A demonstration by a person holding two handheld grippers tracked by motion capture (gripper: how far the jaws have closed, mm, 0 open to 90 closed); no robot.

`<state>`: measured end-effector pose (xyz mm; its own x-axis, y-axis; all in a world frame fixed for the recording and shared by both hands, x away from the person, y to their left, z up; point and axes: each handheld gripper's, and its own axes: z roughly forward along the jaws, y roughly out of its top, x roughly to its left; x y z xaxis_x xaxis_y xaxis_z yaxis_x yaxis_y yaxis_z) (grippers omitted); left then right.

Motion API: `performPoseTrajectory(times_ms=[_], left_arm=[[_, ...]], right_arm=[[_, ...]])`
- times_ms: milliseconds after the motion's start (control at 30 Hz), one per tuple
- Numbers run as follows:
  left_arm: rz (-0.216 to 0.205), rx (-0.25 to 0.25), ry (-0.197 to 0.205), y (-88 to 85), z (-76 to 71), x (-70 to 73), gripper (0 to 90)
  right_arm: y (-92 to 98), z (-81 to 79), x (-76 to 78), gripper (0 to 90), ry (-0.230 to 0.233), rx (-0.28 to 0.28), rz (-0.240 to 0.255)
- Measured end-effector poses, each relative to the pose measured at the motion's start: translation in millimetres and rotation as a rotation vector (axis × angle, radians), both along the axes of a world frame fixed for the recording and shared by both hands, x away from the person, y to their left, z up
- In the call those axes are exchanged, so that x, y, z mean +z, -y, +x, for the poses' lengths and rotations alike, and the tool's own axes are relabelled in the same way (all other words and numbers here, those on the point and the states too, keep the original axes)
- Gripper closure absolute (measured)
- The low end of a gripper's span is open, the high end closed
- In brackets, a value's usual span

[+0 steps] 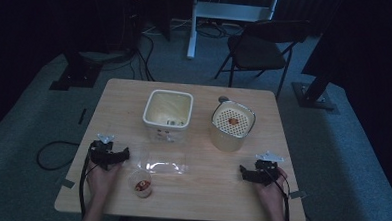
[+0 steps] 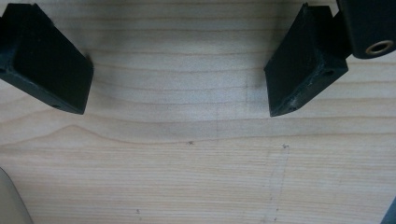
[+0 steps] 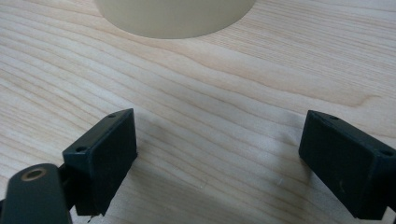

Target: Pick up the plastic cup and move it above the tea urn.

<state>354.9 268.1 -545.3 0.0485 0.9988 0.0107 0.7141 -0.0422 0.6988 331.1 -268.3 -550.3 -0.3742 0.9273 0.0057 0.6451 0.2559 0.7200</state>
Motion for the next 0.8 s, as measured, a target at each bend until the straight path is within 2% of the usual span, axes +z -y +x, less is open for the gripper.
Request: performPoseTrajectory(times_ms=[167,267,367,433,500,633,667,800], left_arm=[[-0.001,-0.011,0.001,-0.6,-1.7,0.3,9.3],[-0.001,-0.037,0.001,-0.3,-4.2,2.0,16.2],[0.000,-0.053,-0.009,-0.5,-5.6,3.2,17.5],[-0.002,-0.054,-0.013,0.5,-6.3,4.3,19.4],[0.001,-0.063,-0.018,2.1,-7.9,5.7,24.4],[0.022,-0.070,0.006,6.4,-12.2,7.1,33.6],[0.016,-0.074,0.014,6.6,-13.7,8.8,35.4],[-0.056,-0.101,0.049,5.7,-17.6,15.3,35.6]], right_arm=[[-0.3,1.4,0.2,11.3,-0.002,0.004,-0.001],[-0.8,1.1,0.5,11.6,-0.004,0.000,-0.001],[-1.1,1.1,0.7,12.1,-0.006,-0.002,-0.002],[-2.2,0.2,1.8,15.4,-0.010,-0.003,-0.004],[-4.9,-1.5,3.9,23.3,-0.015,-0.005,-0.003],[-15.0,-4.3,7.1,31.6,-0.020,-0.009,0.000],[-18.1,-5.4,8.4,32.9,-0.016,0.000,0.008],[-34.0,-13.0,16.5,36.4,0.006,0.033,0.053]])
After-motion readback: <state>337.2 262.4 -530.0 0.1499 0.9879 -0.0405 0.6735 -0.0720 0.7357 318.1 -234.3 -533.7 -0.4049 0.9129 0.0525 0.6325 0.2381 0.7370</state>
